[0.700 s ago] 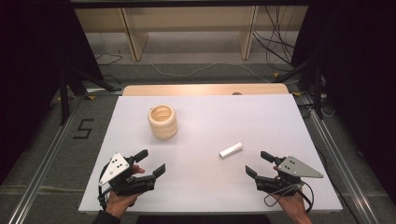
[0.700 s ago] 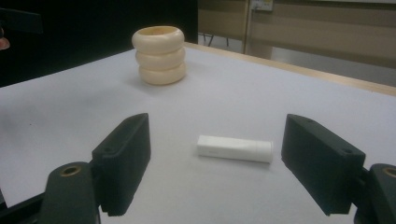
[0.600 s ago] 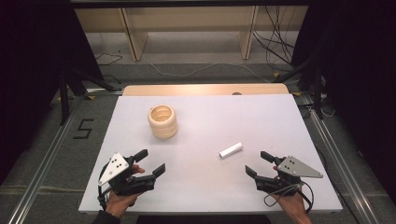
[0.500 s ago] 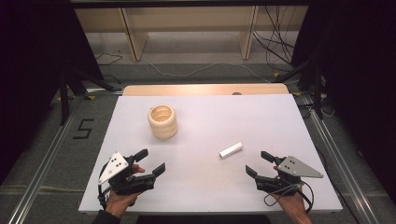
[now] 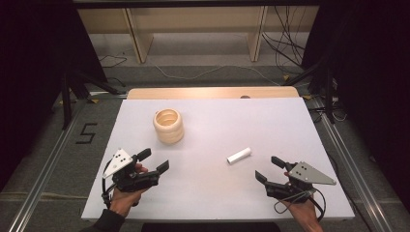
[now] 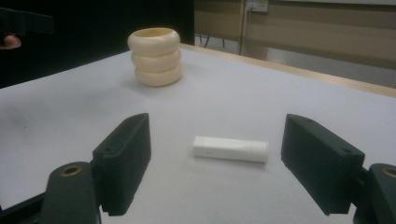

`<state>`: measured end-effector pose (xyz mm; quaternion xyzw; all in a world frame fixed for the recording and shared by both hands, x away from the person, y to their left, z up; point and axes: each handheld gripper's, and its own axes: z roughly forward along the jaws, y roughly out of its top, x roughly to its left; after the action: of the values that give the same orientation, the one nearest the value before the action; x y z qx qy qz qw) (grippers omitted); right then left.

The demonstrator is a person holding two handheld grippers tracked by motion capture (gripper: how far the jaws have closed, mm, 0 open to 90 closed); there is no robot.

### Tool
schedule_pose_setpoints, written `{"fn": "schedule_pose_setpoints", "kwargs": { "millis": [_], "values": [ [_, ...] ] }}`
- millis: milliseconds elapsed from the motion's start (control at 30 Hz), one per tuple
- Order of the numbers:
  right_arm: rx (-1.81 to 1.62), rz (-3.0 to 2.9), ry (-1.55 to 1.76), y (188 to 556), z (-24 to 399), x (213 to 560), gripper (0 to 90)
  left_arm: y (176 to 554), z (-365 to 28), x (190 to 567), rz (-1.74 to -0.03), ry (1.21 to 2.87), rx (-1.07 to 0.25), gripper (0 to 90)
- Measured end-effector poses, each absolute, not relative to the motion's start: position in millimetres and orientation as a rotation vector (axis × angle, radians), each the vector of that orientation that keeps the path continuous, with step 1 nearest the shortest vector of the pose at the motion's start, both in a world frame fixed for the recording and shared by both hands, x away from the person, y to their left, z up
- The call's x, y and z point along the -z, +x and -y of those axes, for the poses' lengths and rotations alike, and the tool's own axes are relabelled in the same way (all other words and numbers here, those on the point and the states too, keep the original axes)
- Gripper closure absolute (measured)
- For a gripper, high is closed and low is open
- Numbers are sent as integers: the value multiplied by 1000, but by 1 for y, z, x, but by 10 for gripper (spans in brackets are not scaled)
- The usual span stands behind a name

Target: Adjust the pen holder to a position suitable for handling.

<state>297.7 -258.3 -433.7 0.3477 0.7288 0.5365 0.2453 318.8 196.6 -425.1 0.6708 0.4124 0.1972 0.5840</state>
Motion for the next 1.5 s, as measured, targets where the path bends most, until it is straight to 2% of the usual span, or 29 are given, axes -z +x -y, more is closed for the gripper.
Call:
{"fn": "schedule_pose_setpoints", "kwargs": {
  "millis": [500, 1133, 1367, 1400, 1467, 1500],
  "values": [
    [-1463, -1975, 948, 297, 259, 433, 258, 347, -207, 426, -1038, 1559, -585, 164],
    [-1465, -1966, 954, 296, 260, 433, 258, 405, -233, 445, -1277, 1567, -647, 164],
    [-1463, -1971, 963, 297, 261, 434, 260, 421, -246, 451, -1366, 1531, -694, 270],
    [-1463, -1971, 961, 297, 261, 434, 261, 423, -247, 452, -1380, 1527, -706, 293],
    [-1462, -1975, 963, 298, 260, 435, 265, 427, -248, 454, -1411, 1517, -715, 403],
    [-1462, -1975, 963, 298, 260, 435, 265, 429, -248, 456, -1431, 1514, -714, 403]
  ]
}}
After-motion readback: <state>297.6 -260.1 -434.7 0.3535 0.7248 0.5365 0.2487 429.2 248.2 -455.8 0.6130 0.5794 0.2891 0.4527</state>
